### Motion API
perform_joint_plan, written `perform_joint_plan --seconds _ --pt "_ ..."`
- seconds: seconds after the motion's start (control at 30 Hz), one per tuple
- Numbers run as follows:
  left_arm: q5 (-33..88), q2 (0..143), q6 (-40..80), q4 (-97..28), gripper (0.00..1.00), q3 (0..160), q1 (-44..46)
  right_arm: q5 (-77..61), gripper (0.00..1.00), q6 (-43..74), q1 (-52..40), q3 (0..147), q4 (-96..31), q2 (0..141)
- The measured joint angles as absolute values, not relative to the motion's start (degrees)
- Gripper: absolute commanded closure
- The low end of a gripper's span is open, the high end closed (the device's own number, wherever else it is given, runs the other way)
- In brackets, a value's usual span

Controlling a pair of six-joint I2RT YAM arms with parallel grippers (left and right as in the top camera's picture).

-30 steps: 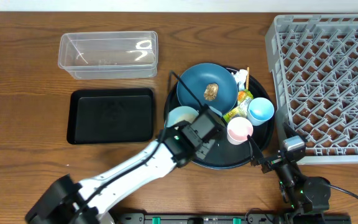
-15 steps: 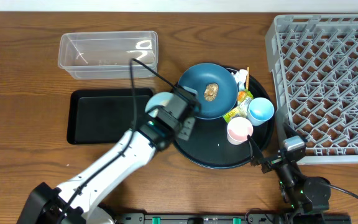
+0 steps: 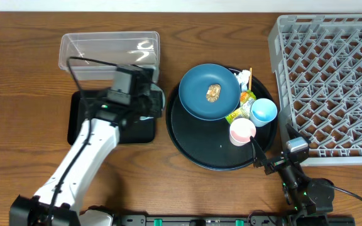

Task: Sort waste into correct bins and load items into the dishwasher rack
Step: 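Lift the rice bowl with the left gripper over the black tray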

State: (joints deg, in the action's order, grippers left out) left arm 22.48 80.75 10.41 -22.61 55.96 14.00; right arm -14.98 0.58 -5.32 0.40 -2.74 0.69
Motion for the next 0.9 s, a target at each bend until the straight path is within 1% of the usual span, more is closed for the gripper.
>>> perform_joint_plan --seconds 0.53,0.7,0.9 --pt "54.33 80.51 10.48 -22.46 0.94 55.94 -7.01 -14.98 0.01 0.58 -5.32 0.40 -2.74 0.69" --pt "58.85 80.51 10.55 -22.50 0.94 54.50 -10.85 -15.00 0.01 0.58 -5.32 0.40 -2.74 0.69" --pt "60.93 80.51 10.68 -22.02 0.94 50.50 -12.62 -14.98 0.01 0.58 -5.32 0.40 -2.74 0.69"
